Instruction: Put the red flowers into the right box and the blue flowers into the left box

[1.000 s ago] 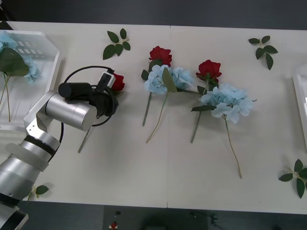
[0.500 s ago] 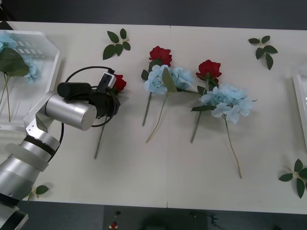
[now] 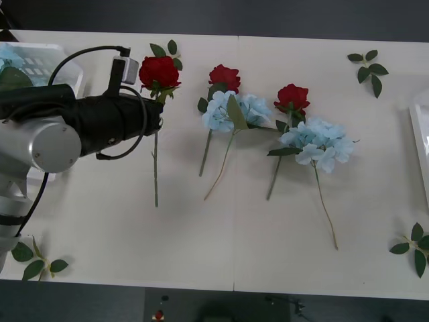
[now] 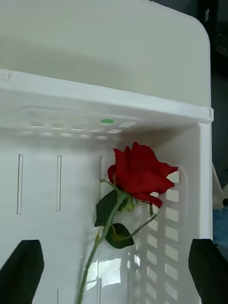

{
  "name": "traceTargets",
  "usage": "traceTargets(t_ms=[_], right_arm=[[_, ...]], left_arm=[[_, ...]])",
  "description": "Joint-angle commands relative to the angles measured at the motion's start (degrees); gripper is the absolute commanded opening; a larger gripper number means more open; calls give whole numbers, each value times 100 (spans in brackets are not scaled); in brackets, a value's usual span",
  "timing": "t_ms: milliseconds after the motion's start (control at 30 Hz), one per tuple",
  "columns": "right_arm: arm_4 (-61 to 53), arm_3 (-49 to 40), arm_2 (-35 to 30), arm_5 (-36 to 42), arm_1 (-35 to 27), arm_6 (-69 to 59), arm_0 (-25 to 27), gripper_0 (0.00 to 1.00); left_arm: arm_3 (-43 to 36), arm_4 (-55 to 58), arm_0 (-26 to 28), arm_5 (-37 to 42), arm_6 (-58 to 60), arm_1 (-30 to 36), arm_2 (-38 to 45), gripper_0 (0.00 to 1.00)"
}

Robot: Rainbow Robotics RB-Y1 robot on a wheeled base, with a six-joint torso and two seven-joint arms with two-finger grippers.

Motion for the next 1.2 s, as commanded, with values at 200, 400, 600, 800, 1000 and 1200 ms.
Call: traceTargets(t_ms=[200, 400, 600, 800, 1000, 1200], right_arm=[[-1976, -144, -386, 925, -146, 42, -138, 100], [-4200, -144, -580, 1646, -164, 183, -15, 100], [-5773, -794, -1265, 2138, -155, 1123, 899, 100], [-6432, -2403, -1916, 2059, -120, 1633, 2217, 100], [-6581, -4574, -2566, 1435, 293, 1774, 3553, 100], [-6414, -5839, -2628, 855, 663, 1818, 4054, 100]], left_arm=[[-1, 3076, -14, 1221, -697, 20, 1317, 0], [676, 4746, -164, 1212, -1910, -50, 1221, 0], [1431, 5352, -682, 1177, -3396, -516, 799, 0], [2117, 5431, -1271, 905, -4485, -1079, 447, 0], [2600, 5475, -1728, -53, -5329, -1694, -133, 0], [2600, 5510, -1763, -888, -5505, -2037, -704, 0]])
